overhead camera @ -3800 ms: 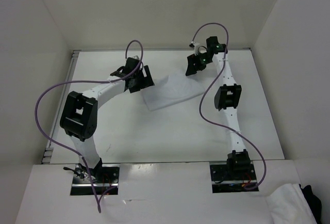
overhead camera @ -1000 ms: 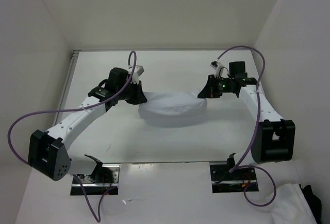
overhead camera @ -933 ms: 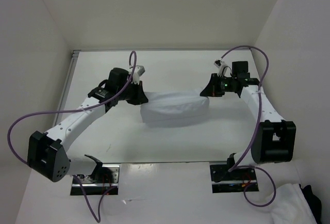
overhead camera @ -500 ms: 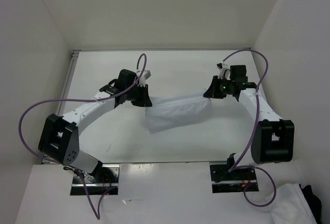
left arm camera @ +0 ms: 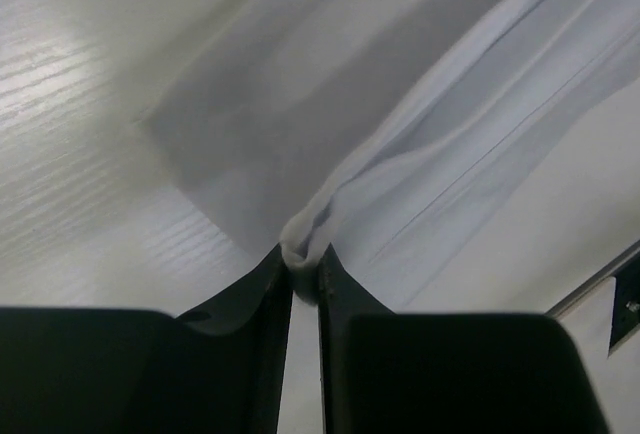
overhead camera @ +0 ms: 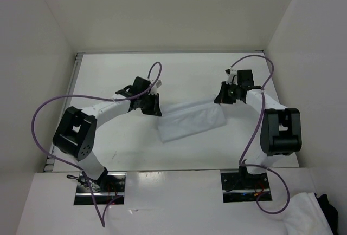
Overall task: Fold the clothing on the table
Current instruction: Fold the skirt
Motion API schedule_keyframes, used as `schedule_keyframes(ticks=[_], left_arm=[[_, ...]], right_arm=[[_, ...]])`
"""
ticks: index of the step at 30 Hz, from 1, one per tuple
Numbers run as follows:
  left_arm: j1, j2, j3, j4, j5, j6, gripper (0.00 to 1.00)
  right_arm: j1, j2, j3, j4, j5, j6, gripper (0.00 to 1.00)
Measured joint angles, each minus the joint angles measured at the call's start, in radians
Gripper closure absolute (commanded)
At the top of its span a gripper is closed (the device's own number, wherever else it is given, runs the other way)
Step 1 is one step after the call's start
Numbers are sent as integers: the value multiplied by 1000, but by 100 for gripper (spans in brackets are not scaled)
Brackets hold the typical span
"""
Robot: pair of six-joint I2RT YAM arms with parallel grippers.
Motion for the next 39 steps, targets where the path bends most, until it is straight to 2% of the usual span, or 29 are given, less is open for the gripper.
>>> schedule_keyframes(ticks=[6,16,21,23,24,27,39], left_arm=[[-7,79,2,-22,-47,-10,79],[-7,116,32,-29,-89,-17,79],[-7,116,57,-20,-92,-44,63],[-7,114,75,7,-74,-72,47],[-7,113,83,26,-59,-96,45],[-10,113,94,85,-18,-164,40],[-38,192,94,175,33,-303,39]], right_arm=[[-3,102,52,15,76,-39,100],[-6,145,118,50,100,-79,100],[-10,150,119,57,76,-83,100],[-11,161,119,61,66,-84,100],[-11,166,119,62,62,-85,100],[-12,179,119,62,54,-86,100],[-13,181,137,62,24,-90,100]])
